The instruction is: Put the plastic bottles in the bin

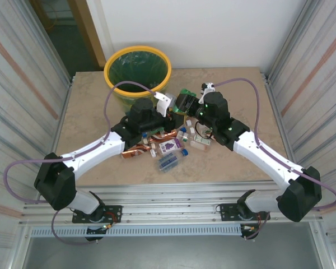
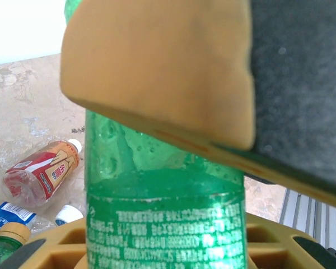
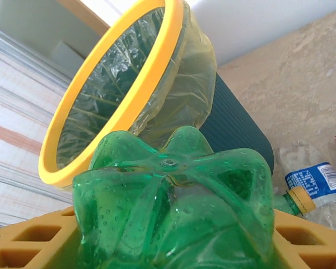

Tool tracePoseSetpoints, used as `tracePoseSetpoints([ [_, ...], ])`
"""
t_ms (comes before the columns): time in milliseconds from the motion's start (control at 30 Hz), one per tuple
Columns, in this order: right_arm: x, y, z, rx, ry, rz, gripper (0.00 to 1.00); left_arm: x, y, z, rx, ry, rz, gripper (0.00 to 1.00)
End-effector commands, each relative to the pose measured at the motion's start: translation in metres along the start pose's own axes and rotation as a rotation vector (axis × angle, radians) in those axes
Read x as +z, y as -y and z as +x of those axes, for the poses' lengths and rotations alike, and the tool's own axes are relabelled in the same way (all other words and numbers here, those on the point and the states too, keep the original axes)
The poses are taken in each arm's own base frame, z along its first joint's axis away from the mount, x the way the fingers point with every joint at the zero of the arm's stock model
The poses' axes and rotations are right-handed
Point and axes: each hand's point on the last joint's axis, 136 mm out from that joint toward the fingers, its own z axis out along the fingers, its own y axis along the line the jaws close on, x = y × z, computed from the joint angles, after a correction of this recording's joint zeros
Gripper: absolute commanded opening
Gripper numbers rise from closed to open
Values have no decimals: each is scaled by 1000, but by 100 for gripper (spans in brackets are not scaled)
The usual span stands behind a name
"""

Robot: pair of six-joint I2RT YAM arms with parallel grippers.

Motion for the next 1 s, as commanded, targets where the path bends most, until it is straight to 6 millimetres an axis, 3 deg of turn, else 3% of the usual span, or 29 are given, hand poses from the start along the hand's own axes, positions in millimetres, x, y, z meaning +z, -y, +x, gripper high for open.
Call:
tracePoseSetpoints([
  [0,-7,-26,-15,-73,22,-60,86,-13,5,-27,52,71,-14,12],
  [100,-13,-29,-21,-97,35,-65,98,-19,-1,-31,60,74,-44,11],
  [267,-31,-29,-37,-126,82,-37,98,-32,-13,-41,80,93,-89,11],
  [433,-56,-15,-56,-134,162,37,98,-51,-24,-60,123,129,-159,12],
  [700,-90,37,-63,-92,247,260,98,-83,-44,-104,187,207,-271,13],
  [967,-100,100,-33,-12,159,481,98,-101,-87,-145,212,231,-422,16],
])
